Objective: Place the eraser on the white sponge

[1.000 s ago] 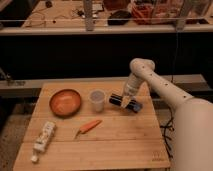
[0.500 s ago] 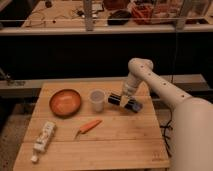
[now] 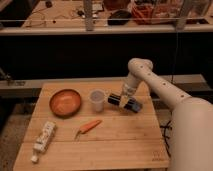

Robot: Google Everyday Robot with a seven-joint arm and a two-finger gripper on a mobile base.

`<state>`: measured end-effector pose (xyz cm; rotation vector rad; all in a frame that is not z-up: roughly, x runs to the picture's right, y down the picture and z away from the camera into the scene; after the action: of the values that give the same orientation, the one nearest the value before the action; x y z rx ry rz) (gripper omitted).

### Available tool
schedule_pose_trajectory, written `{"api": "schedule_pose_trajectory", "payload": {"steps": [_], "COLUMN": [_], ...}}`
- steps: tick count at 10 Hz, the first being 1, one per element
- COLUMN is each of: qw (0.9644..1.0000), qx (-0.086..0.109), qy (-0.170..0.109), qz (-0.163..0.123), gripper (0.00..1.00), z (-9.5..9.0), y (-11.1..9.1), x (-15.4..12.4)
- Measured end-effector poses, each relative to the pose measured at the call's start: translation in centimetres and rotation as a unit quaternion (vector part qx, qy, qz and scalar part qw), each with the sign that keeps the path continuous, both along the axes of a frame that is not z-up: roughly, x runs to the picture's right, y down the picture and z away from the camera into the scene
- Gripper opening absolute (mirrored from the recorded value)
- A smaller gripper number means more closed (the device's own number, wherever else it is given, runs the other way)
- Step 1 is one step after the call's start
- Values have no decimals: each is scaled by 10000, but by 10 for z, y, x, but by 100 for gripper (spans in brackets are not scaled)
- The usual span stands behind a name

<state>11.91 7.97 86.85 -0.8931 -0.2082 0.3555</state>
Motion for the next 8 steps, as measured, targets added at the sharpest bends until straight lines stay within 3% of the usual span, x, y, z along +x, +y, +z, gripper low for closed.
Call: {"api": "schedule_pose_trajectory", "payload": {"steps": [8], "qw": [9999], "qx": [-92], "qy": [38], "qz": [99], "gripper": [2], "z": [-1], "y": [2], "x": [1]}}
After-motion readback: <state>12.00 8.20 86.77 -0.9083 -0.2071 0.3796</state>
